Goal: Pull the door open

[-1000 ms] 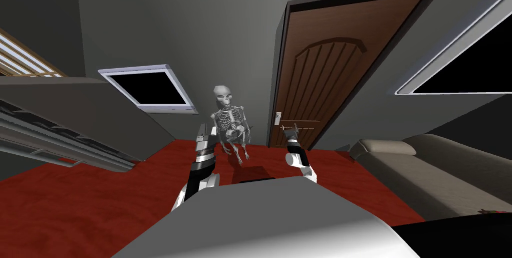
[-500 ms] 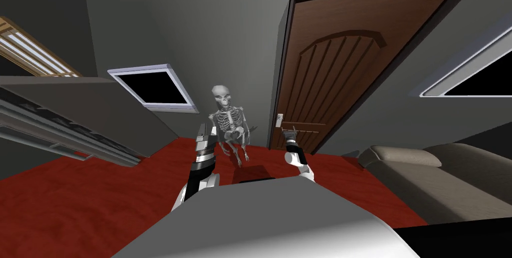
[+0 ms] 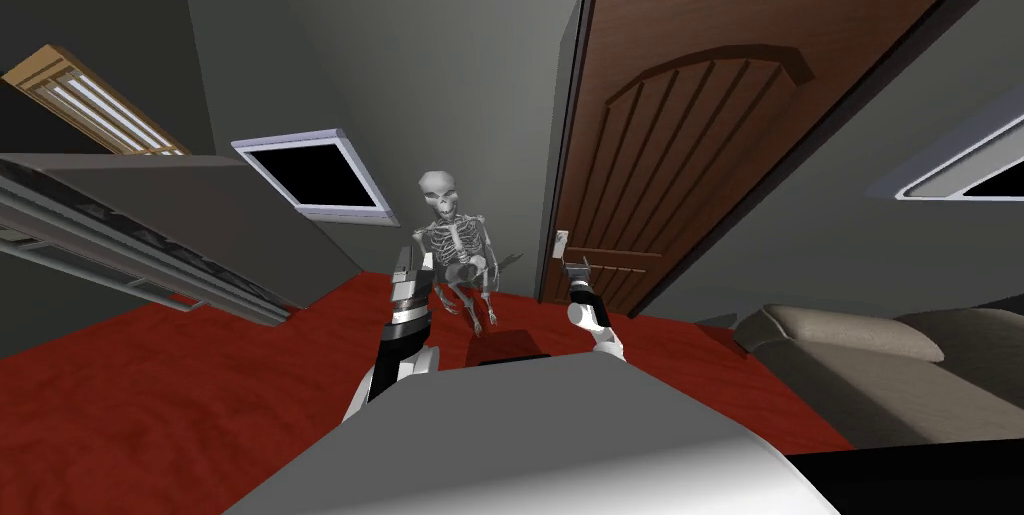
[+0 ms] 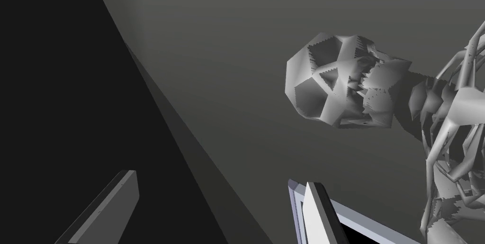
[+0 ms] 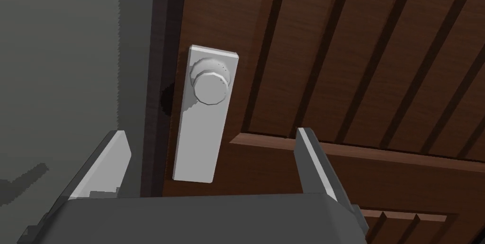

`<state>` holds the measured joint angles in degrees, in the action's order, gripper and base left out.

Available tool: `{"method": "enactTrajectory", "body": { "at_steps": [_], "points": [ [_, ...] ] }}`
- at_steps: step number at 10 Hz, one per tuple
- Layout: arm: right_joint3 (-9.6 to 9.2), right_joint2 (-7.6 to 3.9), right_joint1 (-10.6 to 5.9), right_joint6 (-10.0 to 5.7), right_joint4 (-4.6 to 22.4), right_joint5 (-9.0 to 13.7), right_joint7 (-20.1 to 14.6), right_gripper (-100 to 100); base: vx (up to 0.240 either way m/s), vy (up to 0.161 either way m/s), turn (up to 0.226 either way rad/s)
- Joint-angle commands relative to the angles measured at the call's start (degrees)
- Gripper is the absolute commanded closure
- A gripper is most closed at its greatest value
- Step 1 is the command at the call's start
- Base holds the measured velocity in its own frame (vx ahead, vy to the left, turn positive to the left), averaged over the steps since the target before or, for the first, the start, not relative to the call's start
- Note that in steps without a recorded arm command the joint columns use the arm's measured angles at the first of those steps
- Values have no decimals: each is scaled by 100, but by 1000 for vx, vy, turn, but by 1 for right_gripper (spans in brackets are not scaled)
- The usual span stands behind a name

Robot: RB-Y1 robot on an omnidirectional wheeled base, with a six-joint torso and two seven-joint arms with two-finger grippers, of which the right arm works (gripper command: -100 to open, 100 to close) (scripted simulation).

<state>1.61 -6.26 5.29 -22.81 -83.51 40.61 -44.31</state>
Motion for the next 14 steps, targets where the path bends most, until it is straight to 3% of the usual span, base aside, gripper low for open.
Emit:
{"method": "enactTrajectory", "body": {
  "at_steps": [1,8,9,10,11,14],
  "points": [
    [9,-17,-100,27,203,130,-154,-100,74,-62,68],
    [35,-24,-422,170,919,669,-716,-100,72,-71,68],
    [45,-13,-381,177,823,627,-647,-100,32,-31,17],
    [138,-218,-346,151,909,699,-827,-100,139,-22,177],
    [164,-279,-334,140,932,718,-876,-100,184,-15,151],
    [338,-675,-259,72,1084,841,-1198,-100,209,-3,162]
  ]
}}
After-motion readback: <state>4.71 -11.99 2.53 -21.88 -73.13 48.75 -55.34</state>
